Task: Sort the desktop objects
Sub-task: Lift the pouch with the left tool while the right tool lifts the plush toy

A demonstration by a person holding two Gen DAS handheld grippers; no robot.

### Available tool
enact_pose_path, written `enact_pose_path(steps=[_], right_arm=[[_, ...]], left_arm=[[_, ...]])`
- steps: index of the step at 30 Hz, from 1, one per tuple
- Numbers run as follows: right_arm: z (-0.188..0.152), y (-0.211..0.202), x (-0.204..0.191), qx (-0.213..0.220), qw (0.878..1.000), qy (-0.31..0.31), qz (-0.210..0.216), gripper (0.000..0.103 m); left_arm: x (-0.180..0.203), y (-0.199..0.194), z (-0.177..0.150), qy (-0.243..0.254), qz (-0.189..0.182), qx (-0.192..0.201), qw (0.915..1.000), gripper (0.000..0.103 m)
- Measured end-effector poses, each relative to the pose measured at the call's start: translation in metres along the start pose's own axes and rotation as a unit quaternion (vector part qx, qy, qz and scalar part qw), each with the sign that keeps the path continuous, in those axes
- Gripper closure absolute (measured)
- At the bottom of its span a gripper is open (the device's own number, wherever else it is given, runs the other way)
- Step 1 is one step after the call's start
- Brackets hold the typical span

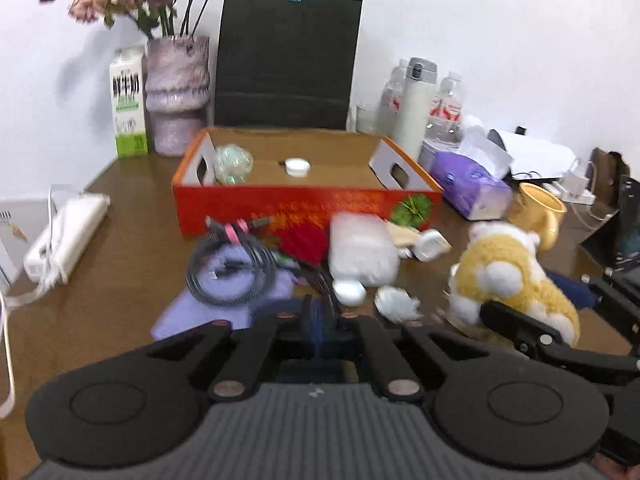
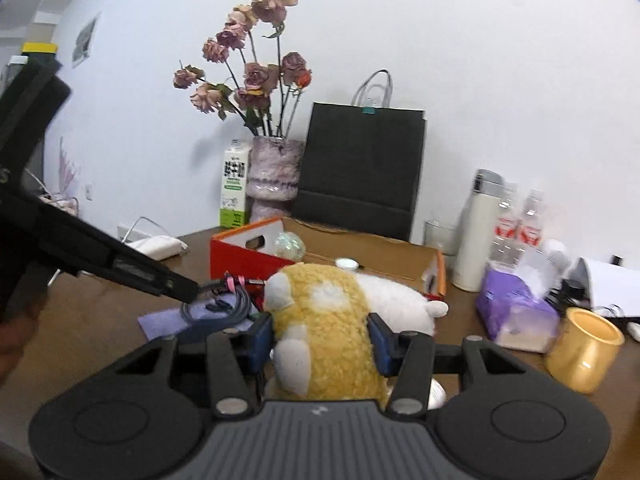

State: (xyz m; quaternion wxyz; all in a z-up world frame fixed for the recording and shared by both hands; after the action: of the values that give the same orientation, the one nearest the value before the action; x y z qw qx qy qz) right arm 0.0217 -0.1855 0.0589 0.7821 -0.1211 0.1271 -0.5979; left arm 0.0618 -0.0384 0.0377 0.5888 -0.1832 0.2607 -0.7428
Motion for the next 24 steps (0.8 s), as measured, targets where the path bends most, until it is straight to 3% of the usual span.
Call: enact_pose_path(steps=[1, 3, 4, 5, 7, 10, 12, 13, 15, 17, 19, 21, 24], right_arm=[[-0.007, -0.005, 0.003, -0.012, 1.0, 0.009, -0.012, 0.055], [-0.023, -0.013, 0.008, -0.045, 0.998, 0.03, -0.023, 0.055], [-0.032, -0.017, 0.009, -0.059, 0.997, 0.037, -0.022, 0.054], [-0.041, -0.02, 0.008, -0.072, 0.997, 0.037, -0.019, 0.053], [-0.056, -0.025, 0.002, -0.082, 0.996, 0.024, -0.019, 0.051], [-0.067, -0.019, -0.008, -0.084, 0.996, -0.002, -0.027, 0.045], [-0.073, -0.015, -0.013, -0.096, 0.994, -0.018, -0.044, 0.039], [-0.074, -0.016, -0.014, -0.098, 0.994, -0.024, -0.047, 0.036], [-0.08, -0.027, -0.011, -0.103, 0.993, -0.031, -0.052, 0.026], [-0.086, -0.037, -0.005, -0.107, 0.993, -0.026, -0.053, 0.023], [-0.089, -0.038, 0.001, -0.115, 0.992, -0.004, -0.047, 0.029], [-0.087, -0.036, -0.003, -0.122, 0.992, 0.005, -0.037, 0.049], [-0.07, -0.046, -0.017, -0.09, 0.994, -0.018, -0.055, 0.056]], left_arm=[[0.004, 0.0, -0.008, 0.009, 0.0, -0.008, 0.9999, 0.091], [0.007, 0.002, -0.025, 0.018, 0.013, -0.021, 0.9995, 0.051], [0.005, 0.003, -0.033, 0.019, 0.025, -0.018, 0.9993, 0.014], [0.003, 0.004, -0.039, 0.019, 0.042, -0.011, 0.9989, 0.003], [-0.002, 0.016, -0.047, 0.027, 0.073, -0.015, 0.9968, 0.006], [-0.006, 0.043, -0.048, 0.002, 0.036, -0.037, 0.9987, 0.005], [-0.003, 0.058, -0.052, 0.011, 0.043, -0.059, 0.9973, 0.013], [0.0, 0.055, -0.052, 0.026, 0.059, -0.045, 0.9969, 0.034], [0.003, 0.044, -0.055, 0.022, 0.052, -0.041, 0.9976, 0.037], [0.0, 0.031, -0.063, -0.005, 0.015, -0.035, 0.9993, 0.038], [-0.002, 0.015, -0.074, -0.022, -0.006, -0.037, 0.9991, 0.039], [-0.002, -0.004, -0.082, -0.013, -0.004, -0.033, 0.9994, 0.039], [-0.008, -0.034, -0.091, -0.009, -0.011, -0.021, 0.9997, 0.039]])
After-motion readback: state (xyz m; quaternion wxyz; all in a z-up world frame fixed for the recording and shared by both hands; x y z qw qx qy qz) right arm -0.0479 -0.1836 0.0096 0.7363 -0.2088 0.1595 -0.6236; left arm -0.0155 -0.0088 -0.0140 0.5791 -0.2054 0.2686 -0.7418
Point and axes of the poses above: each gripper's, at about its wrist camera, not at the fingertips, and y roughly the way its jaws point, x to its right, z to its top, the point moved 6 cm from there along y, roughly the way its jaws point, and after that the axes turned 10 degrees about y, right-handed, at the moved point
